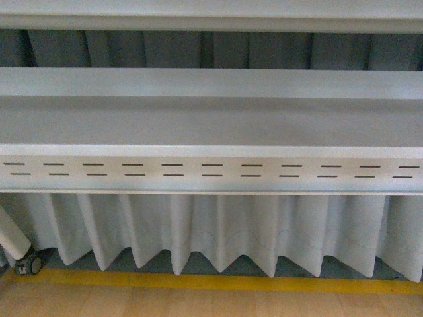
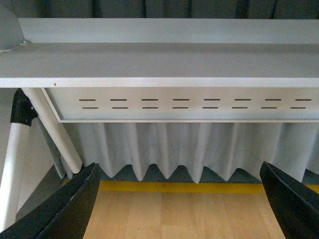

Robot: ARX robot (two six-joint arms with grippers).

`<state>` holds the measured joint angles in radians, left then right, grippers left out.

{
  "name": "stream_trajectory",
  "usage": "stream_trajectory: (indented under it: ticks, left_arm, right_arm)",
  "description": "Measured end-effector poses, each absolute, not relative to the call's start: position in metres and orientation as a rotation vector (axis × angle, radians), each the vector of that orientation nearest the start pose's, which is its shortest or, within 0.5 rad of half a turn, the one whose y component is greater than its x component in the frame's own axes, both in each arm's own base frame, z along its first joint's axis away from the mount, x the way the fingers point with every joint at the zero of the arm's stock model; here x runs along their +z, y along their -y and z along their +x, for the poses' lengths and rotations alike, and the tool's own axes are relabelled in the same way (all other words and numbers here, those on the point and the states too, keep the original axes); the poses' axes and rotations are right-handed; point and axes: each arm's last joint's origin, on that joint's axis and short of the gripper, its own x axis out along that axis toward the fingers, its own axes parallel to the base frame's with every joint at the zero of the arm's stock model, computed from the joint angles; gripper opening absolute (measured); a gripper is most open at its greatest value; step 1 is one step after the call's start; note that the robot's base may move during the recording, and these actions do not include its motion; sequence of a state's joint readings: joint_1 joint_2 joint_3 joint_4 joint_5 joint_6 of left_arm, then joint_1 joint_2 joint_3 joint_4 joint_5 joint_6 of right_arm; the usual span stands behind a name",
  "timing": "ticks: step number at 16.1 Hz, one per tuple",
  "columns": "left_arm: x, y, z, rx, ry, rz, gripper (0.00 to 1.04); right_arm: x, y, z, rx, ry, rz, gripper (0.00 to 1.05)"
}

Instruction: Wind up and store yellow beetle toy

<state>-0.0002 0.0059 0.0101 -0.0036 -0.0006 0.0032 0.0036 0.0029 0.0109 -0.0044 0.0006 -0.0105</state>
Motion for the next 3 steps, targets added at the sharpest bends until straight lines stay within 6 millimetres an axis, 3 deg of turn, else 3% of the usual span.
stream_trajectory:
  ticks: [3]
  left_arm:
    - [0.1661,0.0,0.0975,0.0,0.001,0.003,0.98]
  right_arm:
    - [0.1666,-0.0003,0.0972,0.003,0.004,-0.01,0.98]
